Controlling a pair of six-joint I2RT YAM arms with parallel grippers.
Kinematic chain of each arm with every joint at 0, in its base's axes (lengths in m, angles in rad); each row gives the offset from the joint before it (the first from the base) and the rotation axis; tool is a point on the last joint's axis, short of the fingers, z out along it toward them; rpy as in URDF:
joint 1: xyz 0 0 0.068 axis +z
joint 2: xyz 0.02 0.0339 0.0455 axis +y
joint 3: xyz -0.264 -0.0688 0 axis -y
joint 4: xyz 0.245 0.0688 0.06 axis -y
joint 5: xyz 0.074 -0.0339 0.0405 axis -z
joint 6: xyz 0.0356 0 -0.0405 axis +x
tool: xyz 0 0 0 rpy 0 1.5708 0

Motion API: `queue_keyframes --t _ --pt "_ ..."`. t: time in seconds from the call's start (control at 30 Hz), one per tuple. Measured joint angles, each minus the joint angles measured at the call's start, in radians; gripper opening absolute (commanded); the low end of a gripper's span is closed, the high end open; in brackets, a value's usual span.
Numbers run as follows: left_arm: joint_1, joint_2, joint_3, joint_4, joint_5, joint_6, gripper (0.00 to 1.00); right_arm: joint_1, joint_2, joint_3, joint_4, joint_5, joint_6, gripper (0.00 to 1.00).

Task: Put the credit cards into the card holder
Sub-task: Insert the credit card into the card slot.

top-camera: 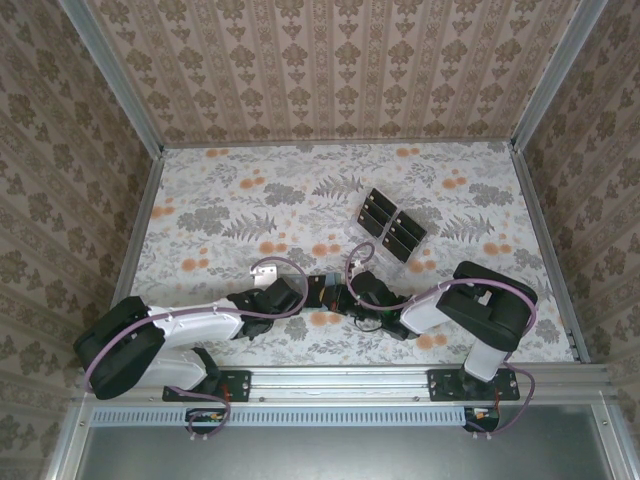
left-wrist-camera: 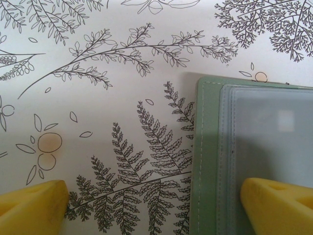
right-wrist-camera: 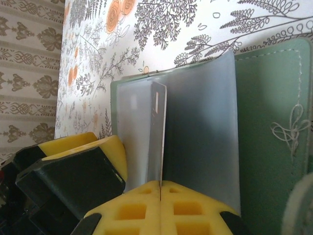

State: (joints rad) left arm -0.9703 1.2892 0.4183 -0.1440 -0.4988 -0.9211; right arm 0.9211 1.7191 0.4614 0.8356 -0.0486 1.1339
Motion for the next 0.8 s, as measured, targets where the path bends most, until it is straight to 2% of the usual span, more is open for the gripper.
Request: queue_keyframes --t 0.8 --pt "-0.005 -0.005 0.0 -0.006 -0.003 0.0 1.0 -0.002 0.061 0.027 0.022 -0.065 0.023 0.0"
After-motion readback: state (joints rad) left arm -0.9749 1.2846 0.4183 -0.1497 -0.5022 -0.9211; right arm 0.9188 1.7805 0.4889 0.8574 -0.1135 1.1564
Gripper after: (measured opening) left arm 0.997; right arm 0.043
